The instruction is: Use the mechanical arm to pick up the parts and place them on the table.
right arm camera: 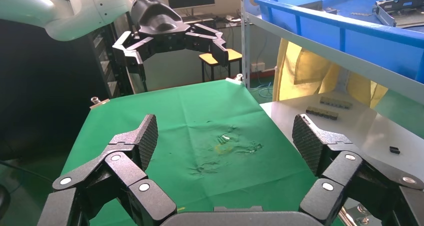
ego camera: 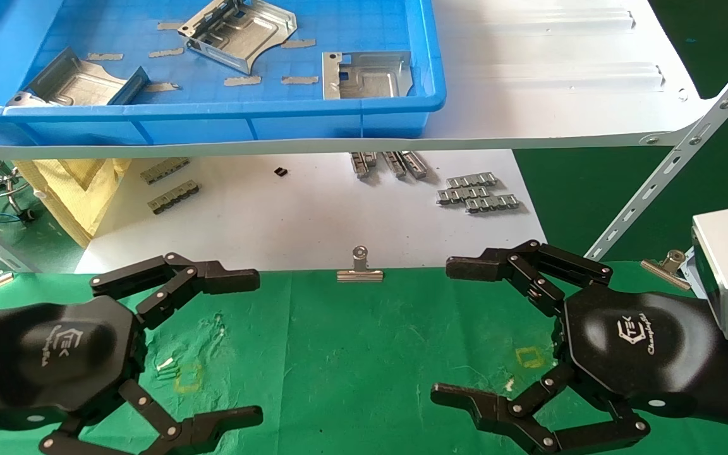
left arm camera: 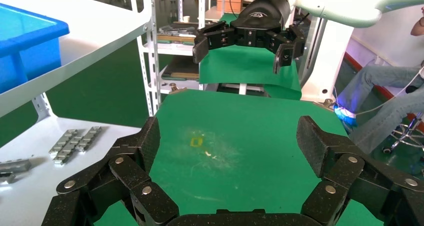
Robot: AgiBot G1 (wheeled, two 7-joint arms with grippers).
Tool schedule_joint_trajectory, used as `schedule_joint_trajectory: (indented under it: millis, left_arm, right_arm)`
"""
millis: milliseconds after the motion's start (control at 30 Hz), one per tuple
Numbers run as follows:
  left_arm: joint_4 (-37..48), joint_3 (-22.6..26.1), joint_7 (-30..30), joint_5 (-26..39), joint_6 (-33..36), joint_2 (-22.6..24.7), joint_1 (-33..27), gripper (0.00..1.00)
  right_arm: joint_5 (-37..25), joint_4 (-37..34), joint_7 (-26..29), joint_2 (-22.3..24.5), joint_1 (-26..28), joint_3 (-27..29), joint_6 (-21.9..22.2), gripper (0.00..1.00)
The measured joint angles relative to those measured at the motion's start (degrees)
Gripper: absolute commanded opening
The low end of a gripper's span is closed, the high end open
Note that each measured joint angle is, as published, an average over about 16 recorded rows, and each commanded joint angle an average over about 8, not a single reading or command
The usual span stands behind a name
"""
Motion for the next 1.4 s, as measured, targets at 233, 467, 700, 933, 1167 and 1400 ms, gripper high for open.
schedule_joint_trajectory:
  millis: [233, 467, 700, 933, 1167, 1400]
  left_arm:
    - [0.0, 0.0, 0.0, 0.0, 0.0, 0.0, 0.0, 1.0]
    - [0.0, 0.0, 0.0, 0.0, 0.0, 0.0, 0.0, 1.0]
    - [0.0, 0.0, 0.0, 0.0, 0.0, 0.0, 0.0, 1.0]
    - [0.0, 0.0, 0.0, 0.0, 0.0, 0.0, 0.0, 1.0]
    - [0.0, 0.0, 0.0, 0.0, 0.0, 0.0, 0.0, 1.0]
    - [0.0, 0.0, 0.0, 0.0, 0.0, 0.0, 0.0, 1.0]
  right_arm:
    - [0.0, 0.0, 0.0, 0.0, 0.0, 0.0, 0.0, 1.0]
    - [0.0, 0.0, 0.0, 0.0, 0.0, 0.0, 0.0, 1.0]
    - [0.0, 0.0, 0.0, 0.0, 0.0, 0.0, 0.0, 1.0]
    - [0.0, 0.0, 0.0, 0.0, 0.0, 0.0, 0.0, 0.12]
    - [0.0, 0.0, 0.0, 0.0, 0.0, 0.0, 0.0, 0.0]
    - [0.0, 0.0, 0.0, 0.0, 0.0, 0.0, 0.0, 0.0]
